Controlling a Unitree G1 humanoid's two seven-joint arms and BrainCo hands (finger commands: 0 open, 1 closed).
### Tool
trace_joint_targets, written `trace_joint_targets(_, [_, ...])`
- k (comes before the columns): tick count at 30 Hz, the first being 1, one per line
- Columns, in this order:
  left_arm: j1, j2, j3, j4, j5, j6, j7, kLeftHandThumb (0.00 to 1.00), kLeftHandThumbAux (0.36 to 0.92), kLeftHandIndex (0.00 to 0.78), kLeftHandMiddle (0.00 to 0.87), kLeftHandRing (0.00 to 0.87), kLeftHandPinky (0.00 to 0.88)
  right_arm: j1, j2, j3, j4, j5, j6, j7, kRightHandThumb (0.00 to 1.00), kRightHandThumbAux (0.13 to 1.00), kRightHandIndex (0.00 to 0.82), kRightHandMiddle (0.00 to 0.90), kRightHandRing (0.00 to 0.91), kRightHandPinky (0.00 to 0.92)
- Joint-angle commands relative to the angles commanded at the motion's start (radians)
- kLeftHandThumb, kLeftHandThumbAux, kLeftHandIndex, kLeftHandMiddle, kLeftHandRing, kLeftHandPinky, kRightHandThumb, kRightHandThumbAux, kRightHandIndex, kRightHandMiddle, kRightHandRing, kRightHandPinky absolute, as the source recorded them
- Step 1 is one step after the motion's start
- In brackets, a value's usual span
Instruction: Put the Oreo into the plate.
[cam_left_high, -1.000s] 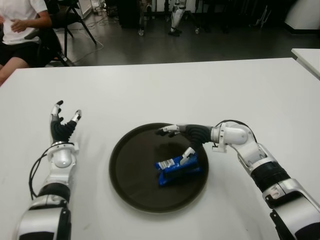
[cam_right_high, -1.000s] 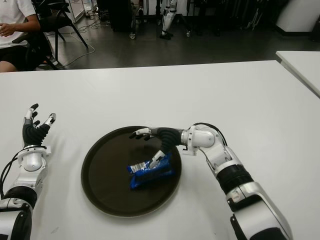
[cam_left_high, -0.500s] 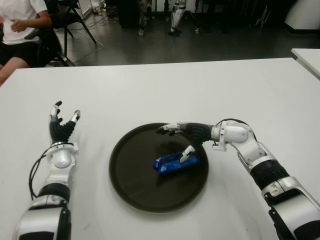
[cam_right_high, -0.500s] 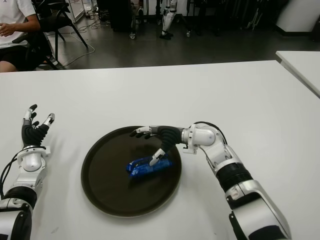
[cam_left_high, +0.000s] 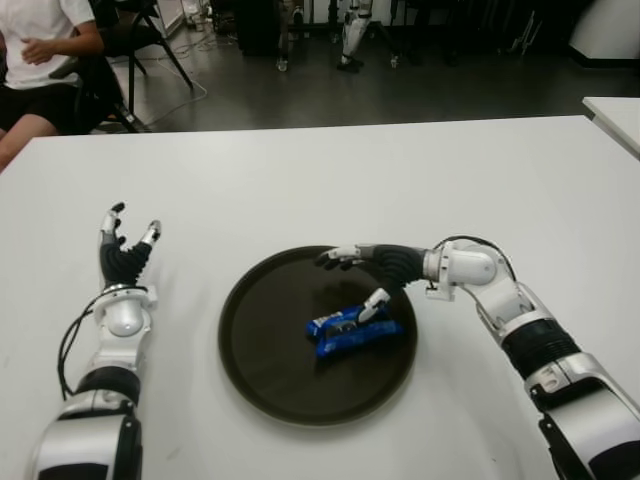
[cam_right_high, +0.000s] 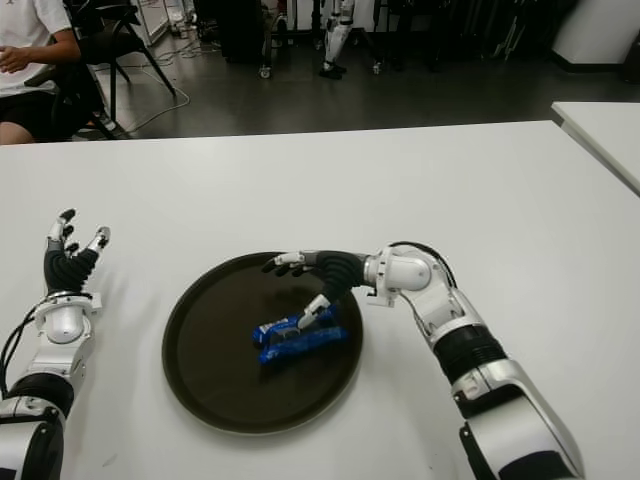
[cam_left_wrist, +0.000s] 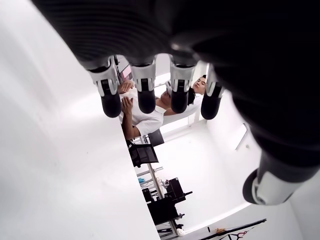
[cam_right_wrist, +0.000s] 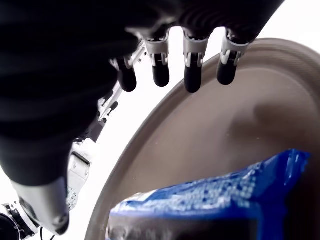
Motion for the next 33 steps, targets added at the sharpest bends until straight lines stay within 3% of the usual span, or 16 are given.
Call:
trace_joint_targets(4, [-0.002,-0.004,0.005,0.001,-0.006,0.005,0.005,0.000,0.612,0.000,0.000,0.000,0.000,-0.017,0.020,-0.037,0.066,0.027,-0.034,-0.037,0.000,0.736,0.054,0.071,0.059,0.049])
trace_joint_targets(9, [-0.002,0.001,-0.002,0.000,0.004,0.010,0.019,0.000,0.616,0.000,0.000,0.000,0.000,0.019,0.073,-0.118,0.081,0.072,-0.042,-0.170,0.000,0.730,0.038,0.048,0.035,0.033])
trace_joint_targets(14, [-0.001,0.007,-0.014,0.000,0.019,0.006,0.018,0.000,0.613,0.000,0.000,0.000,0.000,0.052,0.221,-0.320,0.131,0.228,-0.144,-0.426,0.000,0.773,0.048,0.037,0.006,0.004])
trace_joint_targets(17, [-0.001,0.006,-0.011,0.000,0.016,0.005,0.012,0.000,0.617,0.000,0.000,0.000,0.000,0.044,0.258,-0.368,0.164,0.255,-0.184,-0.498,0.000,0.783,0.051,0.033,0.003,0.001])
trace_joint_targets(20, [-0.001,0.007,-0.003,0.003,0.007,0.005,0.006,0.000,0.617,0.000,0.000,0.000,0.000,-0.036,0.286,-0.482,0.334,0.318,-0.242,-0.629,0.000,0.787,0.060,0.040,0.009,0.000])
trace_joint_targets(22, [0.000,0.006,0.000,0.003,0.004,0.003,0.004,0.000,0.625,0.000,0.000,0.000,0.000,-0.039,0.285,-0.501,0.357,0.294,-0.276,-0.718,0.000,0.786,0.058,0.035,0.006,0.000])
trace_joint_targets(28, [0.000,0.005,0.005,0.003,0.000,0.003,-0.003,0.000,0.636,0.000,0.000,0.000,0.000,-0.086,0.191,-0.510,0.497,0.182,-0.312,-0.959,0.000,0.773,0.015,0.005,0.000,0.000])
trace_joint_targets(33, [0.006,0.012,0.004,0.002,0.002,0.000,0.001,0.000,0.642,0.000,0.000,0.000,0.000,-0.136,0.132,-0.542,0.615,0.188,-0.217,-0.987,0.000,0.723,0.001,0.000,0.000,0.000])
